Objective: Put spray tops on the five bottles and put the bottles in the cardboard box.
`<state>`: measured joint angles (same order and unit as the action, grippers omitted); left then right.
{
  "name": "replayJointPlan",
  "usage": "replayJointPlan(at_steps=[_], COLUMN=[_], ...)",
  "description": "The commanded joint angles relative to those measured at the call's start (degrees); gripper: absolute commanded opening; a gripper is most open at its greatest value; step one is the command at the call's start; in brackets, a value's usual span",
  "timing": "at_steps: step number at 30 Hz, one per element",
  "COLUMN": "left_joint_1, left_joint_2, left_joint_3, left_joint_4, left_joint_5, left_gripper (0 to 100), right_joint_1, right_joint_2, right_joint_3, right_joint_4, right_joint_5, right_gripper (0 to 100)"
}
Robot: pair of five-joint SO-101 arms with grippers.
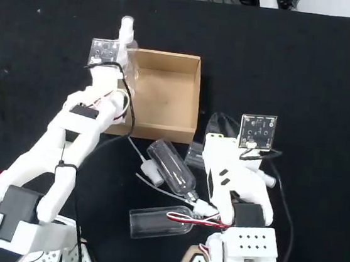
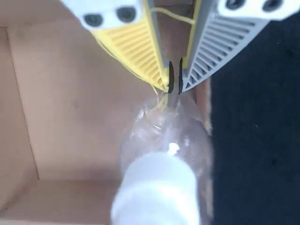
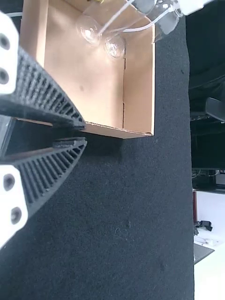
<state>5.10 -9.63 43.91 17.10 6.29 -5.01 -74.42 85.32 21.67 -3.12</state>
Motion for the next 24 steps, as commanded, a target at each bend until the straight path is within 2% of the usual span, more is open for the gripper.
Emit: replayJointPlan(at_steps=[1,12,15,21,24], left_joint_1=[-0.9,-0.9,-0.9,-1.8,-2.5], left_joint_2=[-1.1,-1.1,-1.1,-1.1,-1.1], left_joint_3=[-1.4,-1.2,-5.7,-20.6,-25.0], left_joint_4=[-1.8,-0.2,7.9,31.3,38.9], left_joint_5=[0.0,0.2,0.2,-0.1,-0.3], left_gripper=[4,4,4,4,4], right_joint_1=[1.3,1.3,1.3,1.3,1.3], right_joint_2=[-1.6,-1.6,-1.6,-1.6,-1.6], right_joint_3=[-0.3,-0.3,-0.3,-0.3,-0.3], right_joint_4=[-2.0,-2.0,-2.0,-2.0,-2.0], right_joint_5=[0.6,0.6,0.6,0.6,0.6], right_gripper=[1.5,1.5,1.5,1.5,1.5])
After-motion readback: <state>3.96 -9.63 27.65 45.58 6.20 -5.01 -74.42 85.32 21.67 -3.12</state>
